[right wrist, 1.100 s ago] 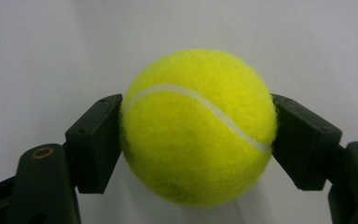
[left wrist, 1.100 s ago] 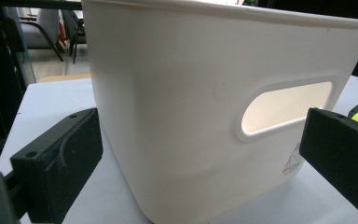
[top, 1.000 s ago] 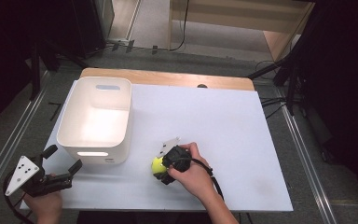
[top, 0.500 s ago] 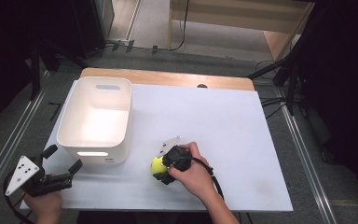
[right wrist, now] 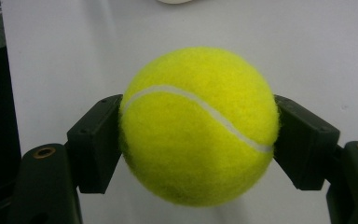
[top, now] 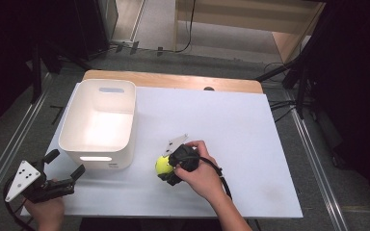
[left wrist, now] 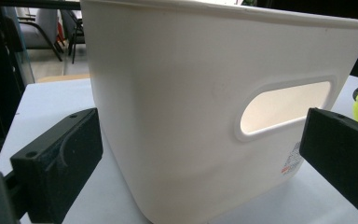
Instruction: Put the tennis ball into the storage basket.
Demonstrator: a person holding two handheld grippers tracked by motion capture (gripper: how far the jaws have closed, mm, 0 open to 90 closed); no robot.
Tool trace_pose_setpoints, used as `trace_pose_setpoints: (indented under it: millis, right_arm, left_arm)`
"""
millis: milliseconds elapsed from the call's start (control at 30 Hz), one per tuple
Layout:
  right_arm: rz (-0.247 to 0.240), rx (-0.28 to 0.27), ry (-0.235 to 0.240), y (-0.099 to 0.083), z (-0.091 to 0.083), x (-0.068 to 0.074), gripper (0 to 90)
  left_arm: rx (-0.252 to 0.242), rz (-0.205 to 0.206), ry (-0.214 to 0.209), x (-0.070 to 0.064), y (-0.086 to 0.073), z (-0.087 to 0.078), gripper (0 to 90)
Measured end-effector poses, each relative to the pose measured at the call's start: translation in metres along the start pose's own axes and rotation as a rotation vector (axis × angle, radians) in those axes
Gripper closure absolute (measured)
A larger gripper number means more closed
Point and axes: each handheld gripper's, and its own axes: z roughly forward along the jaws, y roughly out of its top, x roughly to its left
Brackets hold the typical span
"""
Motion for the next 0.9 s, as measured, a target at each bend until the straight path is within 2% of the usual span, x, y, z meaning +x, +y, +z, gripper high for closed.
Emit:
trace_pose_setpoints:
  millis: [267, 767, 833, 900]
  right_arm:
    - [-0.012, 0.002, 0.028, 0.007, -0.005, -0.003, 23.4]
    - [-0.033, -0.012, 0.032, 0.027, -0.019, -0.012, 23.5]
    - [-0.028, -0.02, 0.048, 0.03, -0.022, -0.014, 23.5]
    - [-0.044, -0.032, 0.056, 0.034, -0.023, -0.015, 23.4]
  left_arm:
    - [-0.001, -0.003, 0.001, 0.0, 0.0, 0.0, 0.0]
    - [0.003, 0.0, -0.002, 0.0, 0.0, 0.0, 0.0]
    - [0.004, -0.001, -0.002, 0.0, 0.0, 0.001, 0.0]
    - [0.006, 0.0, -0.002, 0.0, 0.0, 0.001, 0.0]
